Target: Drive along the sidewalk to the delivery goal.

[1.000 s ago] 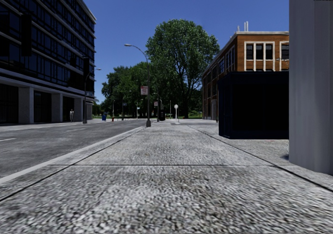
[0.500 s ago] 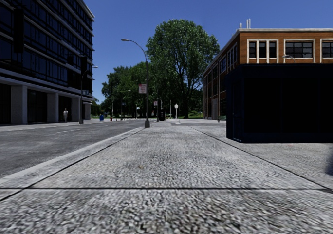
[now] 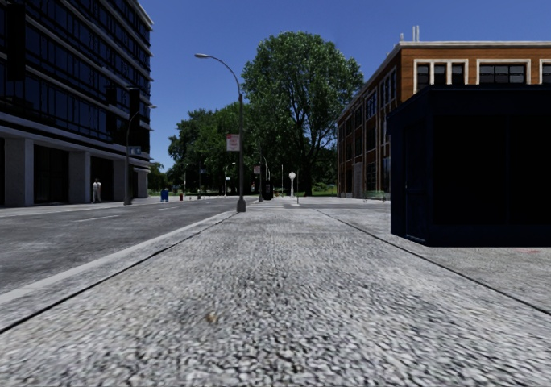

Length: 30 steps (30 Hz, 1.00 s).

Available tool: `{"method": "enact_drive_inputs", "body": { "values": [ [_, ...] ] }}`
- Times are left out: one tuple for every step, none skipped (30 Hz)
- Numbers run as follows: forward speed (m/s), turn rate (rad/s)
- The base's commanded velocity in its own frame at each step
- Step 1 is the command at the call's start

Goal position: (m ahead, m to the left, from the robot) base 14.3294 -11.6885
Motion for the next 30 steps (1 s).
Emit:
{"method": "enact_drive_inputs", "body": {
  "values": [
    [2.0, 0.0],
    [2.0, 0.0],
    [2.0, 0.0],
    [2.0, 0.0],
    [2.0, 0.0],
    [2.0, 0.0],
    [2.0, 0.0],
    [2.0, 0.0],
    [2.0, 0.0],
    [2.0, 0.0],
    [2.0, 0.0],
    [2.0, 0.0],
    [2.0, 0.0],
    [2.0, 0.0],
    [2.0, 0.0],
    [2.0, 0.0],
    [2.0, 0.0],
    [2.0, 0.0],
    [2.0, 0.0],
    [2.0, 0.0],
    [2.0, 0.0],
    [2.0, 0.0],
    [2.0, 0.0],
    [2.0, 0.0],
    [2.0, 0.0],
    [2.0, 0.0],
    [2.0, 0.0],
    [2.0, 0.0],
    [2.0, 0.0],
    [2.0, 0.0]
  ]
}}
